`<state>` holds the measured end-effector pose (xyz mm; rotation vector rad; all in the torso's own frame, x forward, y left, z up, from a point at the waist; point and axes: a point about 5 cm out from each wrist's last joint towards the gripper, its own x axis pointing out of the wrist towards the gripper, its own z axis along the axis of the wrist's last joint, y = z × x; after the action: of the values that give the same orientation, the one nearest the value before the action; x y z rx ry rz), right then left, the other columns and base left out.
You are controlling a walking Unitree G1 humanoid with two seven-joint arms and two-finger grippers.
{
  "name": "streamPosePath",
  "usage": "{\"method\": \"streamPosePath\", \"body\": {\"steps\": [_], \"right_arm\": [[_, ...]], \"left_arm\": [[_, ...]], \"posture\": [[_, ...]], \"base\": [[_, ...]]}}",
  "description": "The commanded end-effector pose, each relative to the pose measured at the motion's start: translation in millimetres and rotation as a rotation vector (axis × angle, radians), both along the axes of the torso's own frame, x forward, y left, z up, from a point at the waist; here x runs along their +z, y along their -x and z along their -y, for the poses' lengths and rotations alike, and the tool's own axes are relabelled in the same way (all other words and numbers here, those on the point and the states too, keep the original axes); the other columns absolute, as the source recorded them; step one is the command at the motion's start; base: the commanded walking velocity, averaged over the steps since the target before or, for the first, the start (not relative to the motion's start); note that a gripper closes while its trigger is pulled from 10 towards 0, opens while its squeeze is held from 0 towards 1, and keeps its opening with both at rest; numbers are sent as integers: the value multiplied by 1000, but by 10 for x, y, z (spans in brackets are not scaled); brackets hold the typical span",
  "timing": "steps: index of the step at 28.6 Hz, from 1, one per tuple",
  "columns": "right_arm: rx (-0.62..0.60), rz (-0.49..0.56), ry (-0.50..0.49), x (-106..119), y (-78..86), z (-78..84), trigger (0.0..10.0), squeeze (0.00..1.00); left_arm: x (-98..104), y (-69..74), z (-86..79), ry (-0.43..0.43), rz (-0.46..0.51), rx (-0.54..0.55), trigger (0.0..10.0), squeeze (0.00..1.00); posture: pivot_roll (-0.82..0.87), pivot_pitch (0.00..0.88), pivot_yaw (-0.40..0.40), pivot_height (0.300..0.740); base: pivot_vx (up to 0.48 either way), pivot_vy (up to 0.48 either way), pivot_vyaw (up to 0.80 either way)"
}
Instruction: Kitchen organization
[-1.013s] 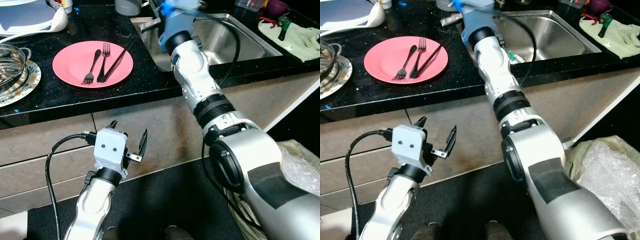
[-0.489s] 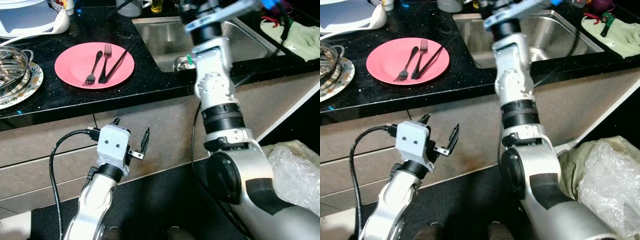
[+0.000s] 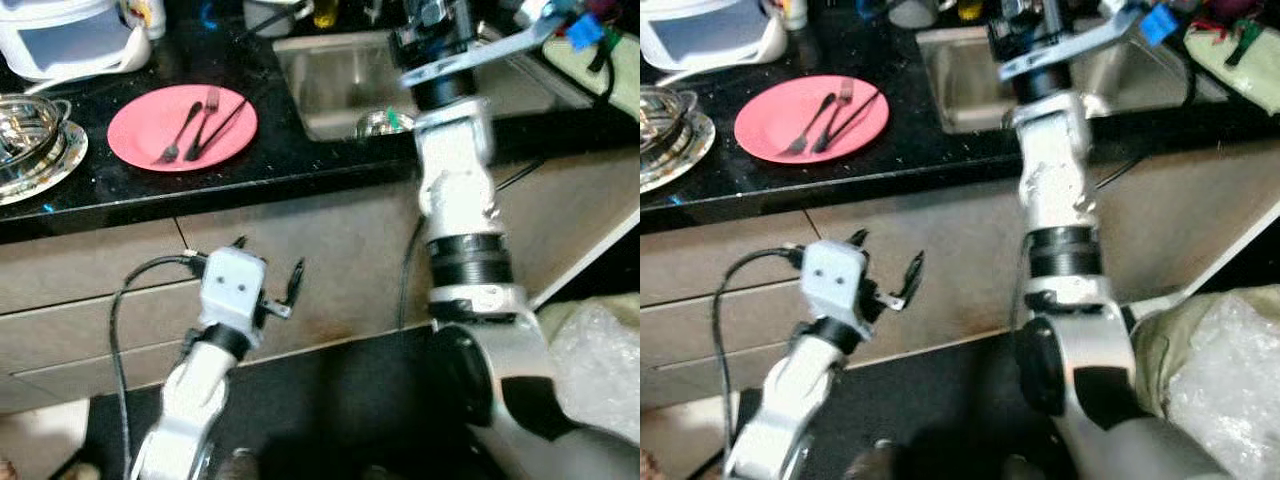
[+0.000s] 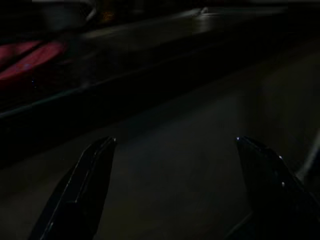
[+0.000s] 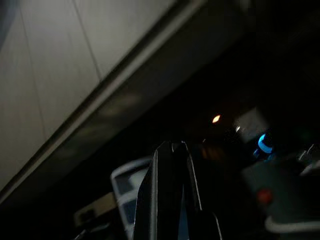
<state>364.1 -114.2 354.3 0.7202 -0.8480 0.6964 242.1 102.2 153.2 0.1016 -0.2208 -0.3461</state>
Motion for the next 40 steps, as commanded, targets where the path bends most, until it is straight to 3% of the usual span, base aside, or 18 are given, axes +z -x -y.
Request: {"method": "streamPosePath", "body": {"steps": [1,7,24,29,40], "right_arm": [[17,23,-9,45,30,-38,10000,0],[36,6,48,-18,69,-91,10000,0],[57,-27,93,-65,108,-113,10000,0],[56,-38,155,-135,109,-173,10000,0],[58,-55,231,-251,107,-250,10000,0]], "left_arm": [[-39,-1,-30,-3,-22,6,10000,0],[-54,-37,-39,9,-24,21,10000,0],[-79,-48,-33,13,-32,15,10000,0],[-84,-45,-35,19,-35,10,10000,0],[-87,-36,-15,27,-33,-1,10000,0]], "posture": [[119,81,-30,740],[110,75,-31,740],[104,69,-37,740],[102,67,-40,740],[102,63,-45,740]], "base": [[0,-416,0],[0,-137,0],[0,0,0],[0,0,0],[297,0,0]]}}
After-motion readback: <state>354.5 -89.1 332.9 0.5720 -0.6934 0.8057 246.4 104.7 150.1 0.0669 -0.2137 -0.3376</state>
